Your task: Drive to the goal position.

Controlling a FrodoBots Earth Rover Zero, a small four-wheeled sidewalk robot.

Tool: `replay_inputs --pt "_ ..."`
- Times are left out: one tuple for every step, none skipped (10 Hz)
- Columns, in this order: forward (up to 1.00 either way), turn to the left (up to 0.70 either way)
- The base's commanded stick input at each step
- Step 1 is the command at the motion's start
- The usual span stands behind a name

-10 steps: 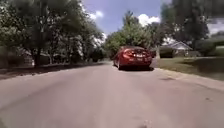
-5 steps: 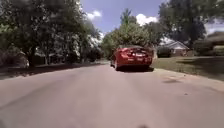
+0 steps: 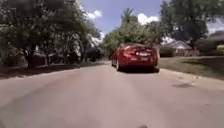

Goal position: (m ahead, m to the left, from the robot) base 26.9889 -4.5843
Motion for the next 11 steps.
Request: replay_inputs --pt "0.85 0.00" --pt "0.85 0.00" --pt "0.85 0.00" --pt "0.85 0.00" --pt "0.85 0.00" --pt "0.85 0.00" --pt "0.85 0.00" --pt "0.85 0.00" --pt "0.85 0.00" --pt "0.85 0.00" --pt "0.85 0.00"
